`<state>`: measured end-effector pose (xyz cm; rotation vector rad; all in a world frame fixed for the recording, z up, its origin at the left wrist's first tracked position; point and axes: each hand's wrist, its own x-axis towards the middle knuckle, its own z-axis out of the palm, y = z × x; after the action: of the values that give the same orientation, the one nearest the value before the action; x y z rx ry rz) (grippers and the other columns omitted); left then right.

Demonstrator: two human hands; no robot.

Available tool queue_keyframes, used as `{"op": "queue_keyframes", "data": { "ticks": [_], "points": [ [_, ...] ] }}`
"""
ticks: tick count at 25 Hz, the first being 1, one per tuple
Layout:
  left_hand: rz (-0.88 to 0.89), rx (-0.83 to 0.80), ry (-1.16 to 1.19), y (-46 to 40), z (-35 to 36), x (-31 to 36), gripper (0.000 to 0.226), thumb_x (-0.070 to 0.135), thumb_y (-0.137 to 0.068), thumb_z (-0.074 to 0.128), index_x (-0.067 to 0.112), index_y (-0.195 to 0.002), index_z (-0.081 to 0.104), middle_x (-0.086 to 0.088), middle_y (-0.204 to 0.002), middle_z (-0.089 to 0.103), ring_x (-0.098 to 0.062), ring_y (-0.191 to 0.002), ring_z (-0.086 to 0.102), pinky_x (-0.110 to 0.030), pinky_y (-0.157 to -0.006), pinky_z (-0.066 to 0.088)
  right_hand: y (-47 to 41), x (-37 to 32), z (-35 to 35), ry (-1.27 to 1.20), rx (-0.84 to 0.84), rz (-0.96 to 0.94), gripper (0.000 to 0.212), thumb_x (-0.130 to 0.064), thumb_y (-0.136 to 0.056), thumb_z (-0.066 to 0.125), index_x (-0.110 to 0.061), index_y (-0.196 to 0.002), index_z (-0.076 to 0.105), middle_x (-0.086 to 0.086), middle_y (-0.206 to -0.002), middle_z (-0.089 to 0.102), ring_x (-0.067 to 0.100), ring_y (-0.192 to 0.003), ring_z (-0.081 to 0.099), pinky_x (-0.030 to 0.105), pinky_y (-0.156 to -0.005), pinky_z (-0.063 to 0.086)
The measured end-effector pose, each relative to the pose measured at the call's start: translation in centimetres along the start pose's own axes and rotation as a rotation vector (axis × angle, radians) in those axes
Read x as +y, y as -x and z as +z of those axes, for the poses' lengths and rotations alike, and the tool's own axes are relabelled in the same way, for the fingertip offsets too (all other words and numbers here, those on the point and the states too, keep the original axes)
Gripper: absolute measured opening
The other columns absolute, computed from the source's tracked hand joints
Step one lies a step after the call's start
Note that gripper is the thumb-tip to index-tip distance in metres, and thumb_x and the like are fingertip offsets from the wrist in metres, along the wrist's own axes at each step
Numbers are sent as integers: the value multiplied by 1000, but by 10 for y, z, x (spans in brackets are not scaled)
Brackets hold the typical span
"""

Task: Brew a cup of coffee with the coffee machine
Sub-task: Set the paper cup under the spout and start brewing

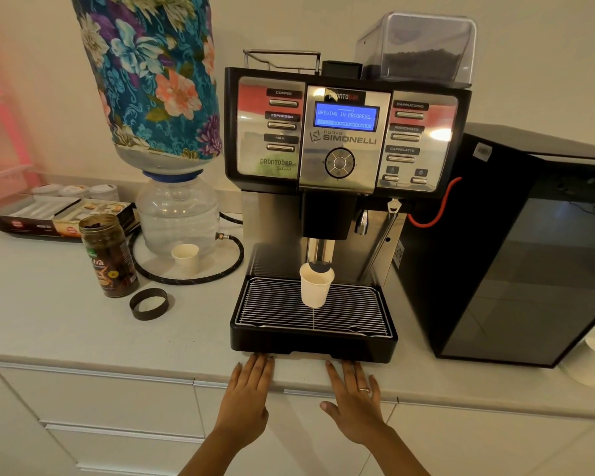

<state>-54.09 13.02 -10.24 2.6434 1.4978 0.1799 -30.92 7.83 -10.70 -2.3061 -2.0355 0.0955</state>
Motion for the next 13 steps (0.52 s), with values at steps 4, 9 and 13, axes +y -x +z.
{"op": "queue_keyframes", "data": {
  "ticks": [4, 9, 13],
  "points": [
    [-6, -11, -14, -1, 2, -1, 108, 29, -39, 87, 12, -136, 42, -9, -135, 56, -29, -125, 52, -38, -111, 3, 1, 0, -1, -12, 14, -4, 99, -70, -48, 74, -28, -131, 44, 7, -123, 64, 28, -109, 63, 49, -79, 51],
    [-12, -22, -25, -1, 2, -1, 104, 29, -39, 88, 11, -134, 49, -9, -136, 55, -29, -125, 52, -38, -111, 3, 2, -1, -3, -15, 23, -8, 99, -69, -46, 75, -27, -131, 45, 7, -122, 64, 28, -108, 64, 49, -79, 51],
    [-14, -25, -27, 0, 1, -1, 104, 29, -40, 87, 11, -134, 48, -9, -136, 55, -29, -125, 52, -38, -111, 3, 1, -1, -4, -15, 14, -3, 99, -69, -46, 76, -27, -130, 45, 7, -121, 65, 28, -107, 64, 49, -78, 51]
  ]
}}
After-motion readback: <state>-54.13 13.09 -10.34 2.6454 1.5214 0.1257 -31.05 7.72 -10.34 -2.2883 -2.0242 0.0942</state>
